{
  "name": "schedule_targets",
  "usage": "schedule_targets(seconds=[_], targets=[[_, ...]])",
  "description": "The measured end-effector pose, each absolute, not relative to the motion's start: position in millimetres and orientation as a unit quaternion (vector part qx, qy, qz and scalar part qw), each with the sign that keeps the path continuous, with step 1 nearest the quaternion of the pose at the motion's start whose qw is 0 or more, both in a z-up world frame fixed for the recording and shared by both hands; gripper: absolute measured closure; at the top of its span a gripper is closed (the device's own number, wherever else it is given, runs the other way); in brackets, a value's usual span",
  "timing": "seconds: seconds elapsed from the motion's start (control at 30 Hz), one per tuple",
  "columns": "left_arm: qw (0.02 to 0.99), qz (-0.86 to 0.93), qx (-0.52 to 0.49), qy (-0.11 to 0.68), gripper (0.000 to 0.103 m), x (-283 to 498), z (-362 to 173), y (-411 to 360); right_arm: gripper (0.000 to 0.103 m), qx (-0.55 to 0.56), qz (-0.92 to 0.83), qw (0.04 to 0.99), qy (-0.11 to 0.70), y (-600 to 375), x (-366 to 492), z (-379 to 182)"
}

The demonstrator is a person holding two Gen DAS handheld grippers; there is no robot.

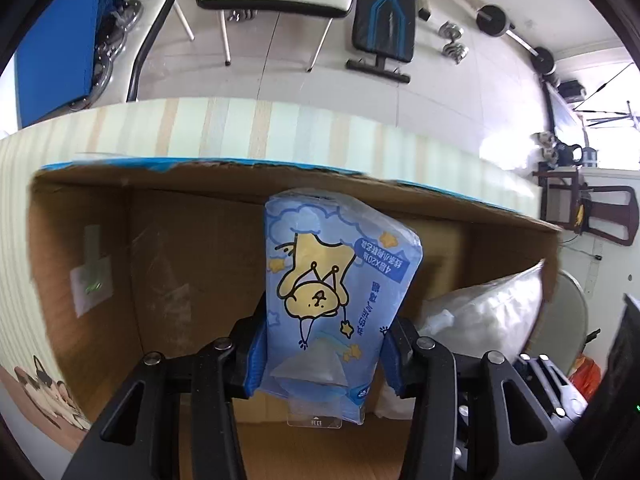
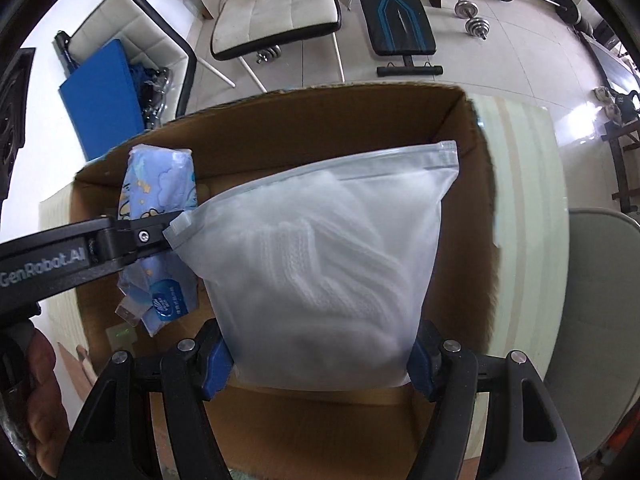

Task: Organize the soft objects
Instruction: 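Lower both held packs into the box and open both tools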

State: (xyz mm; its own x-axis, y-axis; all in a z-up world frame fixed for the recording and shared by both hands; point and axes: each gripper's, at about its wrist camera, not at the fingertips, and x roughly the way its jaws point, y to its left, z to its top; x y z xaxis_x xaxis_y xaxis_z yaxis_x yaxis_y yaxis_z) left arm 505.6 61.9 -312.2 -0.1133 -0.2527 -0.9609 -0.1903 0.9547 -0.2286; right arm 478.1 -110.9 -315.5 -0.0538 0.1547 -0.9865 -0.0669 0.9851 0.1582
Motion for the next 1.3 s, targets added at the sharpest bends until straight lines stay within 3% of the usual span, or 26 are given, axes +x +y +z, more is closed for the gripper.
schedule_targets(seconds=[0.5,0.6,0.67,0.8,0.87,1.3], targets=[[0.596,-0.044,-0.153,0.787,0.055,514,-353,40,0.027,0.02,0.061,0.671,0.738,-98,500,-358],[0.603,-0.041,-0.147,0.783,0.04,514,-345,38,0.023,0.021,0.059,0.663,0.746,-97,503,-364],[0.62,-0.033,-0.139,0.771,0.019,511,-331,42,0.019,0.022,0.062,0.664,0.745,-98,498,-361],[0.639,-0.024,-0.131,0.758,0.013,506,-311,51,0.007,0.02,0.066,0.671,0.738,-97,488,-350],[0.653,-0.021,-0.122,0.747,0.002,500,-296,55,0.001,0.016,0.066,0.678,0.732,-96,484,-339],[0.758,0.036,-0.101,0.643,0.002,423,-200,99,0.0,-0.028,0.094,0.749,0.655,-83,433,-256]])
